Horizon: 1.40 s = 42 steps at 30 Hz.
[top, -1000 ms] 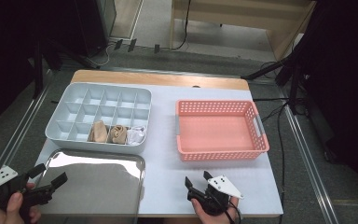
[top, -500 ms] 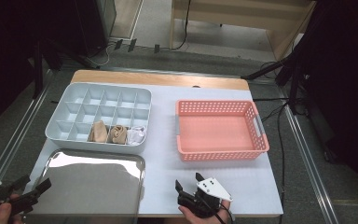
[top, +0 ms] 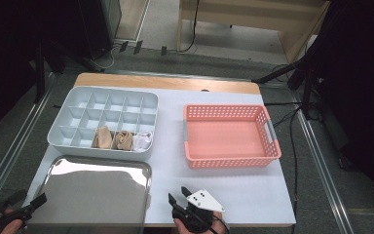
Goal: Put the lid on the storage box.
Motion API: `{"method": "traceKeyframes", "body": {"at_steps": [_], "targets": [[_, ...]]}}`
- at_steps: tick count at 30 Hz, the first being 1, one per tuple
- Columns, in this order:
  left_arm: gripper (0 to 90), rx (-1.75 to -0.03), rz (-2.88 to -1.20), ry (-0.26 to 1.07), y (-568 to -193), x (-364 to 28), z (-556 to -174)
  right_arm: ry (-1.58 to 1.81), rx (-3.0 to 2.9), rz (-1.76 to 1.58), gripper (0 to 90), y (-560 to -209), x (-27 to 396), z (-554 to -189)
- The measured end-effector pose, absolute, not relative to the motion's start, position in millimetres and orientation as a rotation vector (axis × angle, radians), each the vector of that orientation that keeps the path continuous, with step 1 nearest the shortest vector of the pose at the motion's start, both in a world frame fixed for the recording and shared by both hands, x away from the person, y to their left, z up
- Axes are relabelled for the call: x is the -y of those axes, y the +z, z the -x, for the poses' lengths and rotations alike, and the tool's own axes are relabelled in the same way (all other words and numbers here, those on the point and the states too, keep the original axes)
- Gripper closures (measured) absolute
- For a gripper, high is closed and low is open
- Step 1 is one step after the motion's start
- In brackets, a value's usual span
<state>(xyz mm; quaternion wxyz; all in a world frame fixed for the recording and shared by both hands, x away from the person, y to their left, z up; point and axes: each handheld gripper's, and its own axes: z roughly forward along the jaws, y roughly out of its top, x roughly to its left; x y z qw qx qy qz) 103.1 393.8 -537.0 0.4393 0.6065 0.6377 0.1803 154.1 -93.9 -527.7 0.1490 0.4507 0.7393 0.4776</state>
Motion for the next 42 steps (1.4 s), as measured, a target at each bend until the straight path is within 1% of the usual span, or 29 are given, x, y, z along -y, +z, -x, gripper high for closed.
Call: {"method": "traceKeyframes", "body": {"at_steps": [2, 5, 7, 8, 15, 18, 27, 31, 37, 42], "targets": [[24.0, -1.591, -1.508, 0.446, -538.0, -393.6, -104.3, 1.378, -2.142, -1.285, 60.6, -529.5, 87.6, -152.5], [29.9, -1.603, -1.497, 0.428, -537.2, -395.5, -106.9, 1.394, -2.16, -1.279, 65.6, -531.2, 78.5, -150.6], [32.2, -1.6, -1.497, 0.417, -536.9, -397.2, -108.4, 1.425, -2.17, -1.313, 66.5, -531.0, 75.5, -149.8], [32.3, -1.601, -1.494, 0.384, -535.9, -400.6, -111.7, 1.466, -2.173, -1.351, 70.2, -530.7, 70.9, -148.6], [35.2, -1.625, -1.483, 0.326, -533.4, -406.6, -117.5, 1.441, -2.194, -1.399, 67.0, -535.4, 54.9, -147.1], [38.9, -1.624, -1.474, 0.313, -534.2, -408.6, -119.5, 1.45, -2.214, -1.487, 68.3, -535.4, 50.7, -147.1], [47.4, -1.623, -1.478, 0.297, -534.9, -410.8, -122.8, 1.416, -2.207, -1.553, 69.3, -540.1, 40.0, -147.0], [50.8, -1.629, -1.47, 0.256, -534.9, -415.2, -124.4, 1.421, -2.189, -1.605, 71.6, -540.2, 37.4, -148.2], [52.5, -1.645, -1.503, 0.292, -532.9, -407.9, -124.8, 1.427, -2.144, -1.652, 74.0, -541.8, 33.5, -146.6], [51.3, -1.654, -1.491, 0.283, -532.4, -407.4, -125.6, 1.46, -2.136, -1.756, 76.0, -541.6, 35.9, -151.9]]}}
